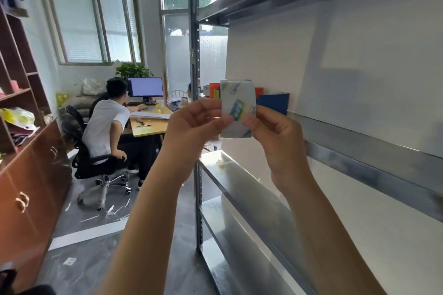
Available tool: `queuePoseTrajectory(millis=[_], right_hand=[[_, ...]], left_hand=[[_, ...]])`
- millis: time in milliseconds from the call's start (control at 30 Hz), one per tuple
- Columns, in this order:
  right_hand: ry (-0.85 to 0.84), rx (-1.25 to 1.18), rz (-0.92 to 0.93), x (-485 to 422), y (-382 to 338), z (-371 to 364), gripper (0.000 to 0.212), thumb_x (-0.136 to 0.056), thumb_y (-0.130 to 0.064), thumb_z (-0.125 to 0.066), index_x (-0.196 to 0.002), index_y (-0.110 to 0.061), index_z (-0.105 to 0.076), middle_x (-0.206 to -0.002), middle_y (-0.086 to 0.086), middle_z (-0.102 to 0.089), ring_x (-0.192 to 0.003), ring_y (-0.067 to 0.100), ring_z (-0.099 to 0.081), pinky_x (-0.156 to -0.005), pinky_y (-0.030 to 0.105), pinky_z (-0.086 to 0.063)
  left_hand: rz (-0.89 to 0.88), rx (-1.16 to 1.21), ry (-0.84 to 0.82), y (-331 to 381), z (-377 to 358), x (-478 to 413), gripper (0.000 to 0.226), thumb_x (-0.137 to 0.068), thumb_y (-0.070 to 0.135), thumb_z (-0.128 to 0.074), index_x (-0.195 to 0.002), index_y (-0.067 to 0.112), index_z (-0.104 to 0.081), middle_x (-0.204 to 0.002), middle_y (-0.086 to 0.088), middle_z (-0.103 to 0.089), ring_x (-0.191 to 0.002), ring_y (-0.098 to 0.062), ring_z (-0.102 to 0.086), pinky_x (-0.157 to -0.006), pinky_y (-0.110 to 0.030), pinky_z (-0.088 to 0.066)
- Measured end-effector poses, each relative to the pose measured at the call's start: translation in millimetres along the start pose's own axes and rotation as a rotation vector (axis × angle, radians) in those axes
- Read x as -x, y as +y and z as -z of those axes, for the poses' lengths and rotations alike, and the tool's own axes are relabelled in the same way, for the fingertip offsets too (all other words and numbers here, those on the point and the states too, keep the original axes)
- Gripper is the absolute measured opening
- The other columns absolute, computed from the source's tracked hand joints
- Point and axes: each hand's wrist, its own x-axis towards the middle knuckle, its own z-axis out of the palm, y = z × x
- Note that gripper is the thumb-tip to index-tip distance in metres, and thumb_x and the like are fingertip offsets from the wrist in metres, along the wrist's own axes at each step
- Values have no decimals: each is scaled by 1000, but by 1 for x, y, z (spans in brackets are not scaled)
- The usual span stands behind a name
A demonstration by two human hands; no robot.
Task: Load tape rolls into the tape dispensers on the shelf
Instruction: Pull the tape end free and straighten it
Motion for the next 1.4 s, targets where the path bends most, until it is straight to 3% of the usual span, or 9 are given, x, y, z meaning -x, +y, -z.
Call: queuePoseTrajectory(millis=[67,167,300,600,767,933,1133,1267,1400], right_hand=[[-6,-32,6,-18,14,-18,24,-88,-14,-60,-90,-38,-65,-78,-28,-70,-83,-5,-67,-69,13,-53],[-13,-72,11,-40,34,-44,24,-89,-9,-59,-94,-32,-65,-76,-30,-70,-81,-8,-66,-66,8,-50],[-20,-69,17,-61,59,-73,25,-89,-9,-59,-106,-28,-61,-81,-26,-68,-78,-12,-65,-63,4,-48],[-43,-119,-46,-106,116,-103,20,-88,-11,-61,-97,-27,-67,-79,-23,-72,-79,-5,-68,-67,8,-49],[-29,-105,-47,-135,156,-114,20,-87,-12,-62,-92,-31,-67,-78,-23,-71,-79,-5,-67,-67,9,-50],[-20,-83,-7,-179,198,-127,22,-87,-10,-63,-97,-29,-66,-82,-19,-70,-77,-6,-66,-65,9,-50],[33,-46,19,-238,250,-135,23,-87,-10,-63,-94,-31,-67,-79,-21,-71,-78,-4,-67,-67,12,-52],[77,-25,11,-279,281,-132,21,-88,-12,-62,-101,-27,-68,-91,-8,-72,-87,9,-69,-72,22,-56],[117,0,22,-314,306,-128,22,-87,-13,-63,-91,-34,-68,-82,-21,-72,-87,5,-69,-72,19,-56]], left_hand=[[-9,-36,10,-5,21,-18,30,-71,9,-73,-100,7,-67,-98,-12,-73,-88,-27,-68,-60,-28,-56],[-6,-83,18,-11,54,-41,22,-72,11,-70,-93,16,-71,-94,-6,-74,-91,-24,-69,-78,-35,-56],[-3,-115,31,-21,89,-63,25,-73,13,-69,-98,13,-71,-98,-8,-74,-95,-25,-68,-86,-38,-53],[9,-116,70,-53,134,-111,25,-71,11,-70,-95,15,-72,-93,-3,-75,-89,-19,-69,-78,-30,-54],[14,-119,68,-80,154,-145,25,-71,10,-70,-96,14,-71,-93,-4,-75,-90,-21,-69,-81,-33,-54],[-4,-137,73,-108,181,-195,29,-68,17,-77,-97,14,-72,-99,-9,-74,-97,-30,-67,-91,-48,-51],[-1,-121,-4,-144,204,-268,27,-73,11,-69,-99,11,-70,-97,-6,-74,-94,-26,-68,-83,-38,-52],[-9,-103,-58,-168,211,-318,25,-73,12,-70,-98,12,-70,-97,-6,-74,-92,-26,-69,-86,-41,-53],[-16,-97,-112,-189,216,-365,32,-75,15,-70,-105,6,-67,-105,-13,-71,-99,-32,-67,-90,-48,-51]])
